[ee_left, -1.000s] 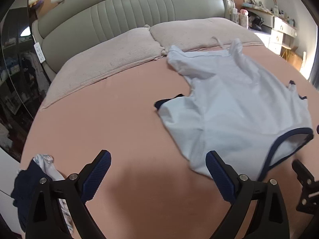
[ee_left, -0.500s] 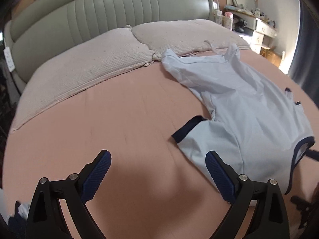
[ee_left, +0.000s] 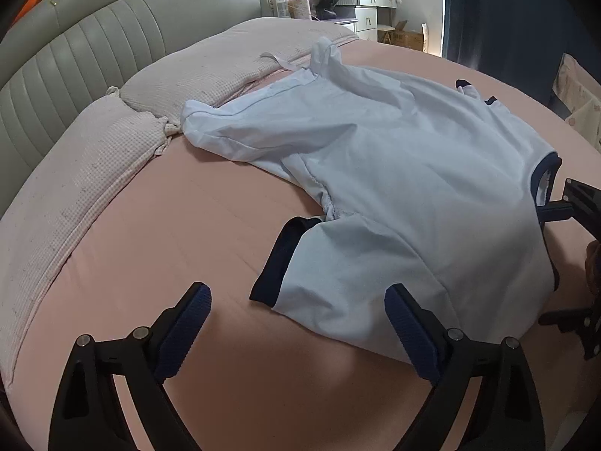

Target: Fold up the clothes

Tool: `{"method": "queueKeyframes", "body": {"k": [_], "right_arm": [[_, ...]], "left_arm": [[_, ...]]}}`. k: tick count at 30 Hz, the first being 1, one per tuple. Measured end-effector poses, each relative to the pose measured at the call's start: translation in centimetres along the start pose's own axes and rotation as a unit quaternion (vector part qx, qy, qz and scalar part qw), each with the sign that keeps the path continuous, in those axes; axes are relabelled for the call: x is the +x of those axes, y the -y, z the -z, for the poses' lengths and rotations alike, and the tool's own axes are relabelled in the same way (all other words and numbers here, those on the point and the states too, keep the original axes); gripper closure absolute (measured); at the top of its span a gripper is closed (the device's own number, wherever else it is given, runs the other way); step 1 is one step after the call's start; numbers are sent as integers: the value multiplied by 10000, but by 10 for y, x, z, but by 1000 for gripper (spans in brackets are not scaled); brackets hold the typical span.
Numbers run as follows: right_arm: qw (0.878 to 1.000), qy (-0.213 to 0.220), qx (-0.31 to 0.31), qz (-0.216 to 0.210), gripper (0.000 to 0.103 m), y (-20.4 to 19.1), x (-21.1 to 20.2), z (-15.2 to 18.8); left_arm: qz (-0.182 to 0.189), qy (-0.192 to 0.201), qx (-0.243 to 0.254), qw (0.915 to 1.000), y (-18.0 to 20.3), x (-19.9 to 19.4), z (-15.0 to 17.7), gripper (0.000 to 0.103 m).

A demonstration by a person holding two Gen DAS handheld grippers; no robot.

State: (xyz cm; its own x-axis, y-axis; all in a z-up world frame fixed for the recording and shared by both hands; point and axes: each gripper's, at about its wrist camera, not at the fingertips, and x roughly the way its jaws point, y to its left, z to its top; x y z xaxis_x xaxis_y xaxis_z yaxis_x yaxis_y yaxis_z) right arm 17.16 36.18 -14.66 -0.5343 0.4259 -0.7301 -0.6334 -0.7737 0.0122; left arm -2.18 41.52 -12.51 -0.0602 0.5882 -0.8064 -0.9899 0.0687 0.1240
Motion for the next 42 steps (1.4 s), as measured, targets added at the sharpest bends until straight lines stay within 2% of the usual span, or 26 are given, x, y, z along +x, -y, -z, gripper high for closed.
{"method": "queueKeyframes", "body": {"k": [3, 5, 7, 11, 14, 18, 21, 24, 26, 28, 29, 30, 34, 36, 39, 42], "right_arm": [[9984, -275, 490, -97, 13, 9, 5, -2], [9946, -621, 807, -180, 27, 14, 9, -3], [9879, -1024, 1121, -308, 36, 17, 12, -6], [9739, -1550, 1539, -612, 41, 21, 17, -19], [9673, -1702, 1728, -736, 51, 25, 20, -28], [9647, -1770, 1832, -660, 57, 34, 29, -28], [9620, -1712, 1978, -783, 59, 41, 29, -26], [9621, -1629, 1999, -892, 68, 43, 28, -26], [9610, -1609, 2031, -969, 71, 44, 28, -25], [9612, -1547, 2031, -1042, 74, 45, 26, -24], [9621, -1518, 2003, -1062, 76, 46, 25, -24], [9627, -1501, 1980, -1070, 77, 46, 25, -23], [9601, -1527, 2070, -1097, 95, 49, 27, -23], [9598, -1479, 2096, -1139, 97, 48, 27, -24], [9601, -1454, 2067, -1195, 97, 48, 26, -25], [9624, -1413, 2008, -1160, 97, 46, 25, -28]], "left_arm": [[58, -57, -73, 9999, -5, 3, 3, 9], [68, -135, -6, 9999, -8, 5, 4, 9], [91, -242, 54, 9997, -9, 5, 5, 9], [391, -572, 114, 9975, -12, 6, 4, 9], [594, -778, 179, 9950, -12, 9, 2, 9], [711, -847, 301, 9934, -14, 15, -4, 9], [903, -756, 255, 9927, -17, 18, -10, 9], [1291, -675, 204, 9891, -18, 20, -15, 9], [1494, -764, 267, 9855, -15, 25, -15, 19], [1505, -881, 372, 9840, -11, 31, -13, 38], [1462, -904, 367, 9844, -10, 34, -12, 43], [1430, -888, 303, 9853, -11, 35, -10, 54], [1428, -708, -161, 9871, -21, 33, -8, 71], [1342, -661, -302, 9883, -24, 32, -6, 84], [1026, -604, -289, 9925, -22, 33, -4, 92], [595, -592, -405, 9957, -24, 32, -1, 95]]}}
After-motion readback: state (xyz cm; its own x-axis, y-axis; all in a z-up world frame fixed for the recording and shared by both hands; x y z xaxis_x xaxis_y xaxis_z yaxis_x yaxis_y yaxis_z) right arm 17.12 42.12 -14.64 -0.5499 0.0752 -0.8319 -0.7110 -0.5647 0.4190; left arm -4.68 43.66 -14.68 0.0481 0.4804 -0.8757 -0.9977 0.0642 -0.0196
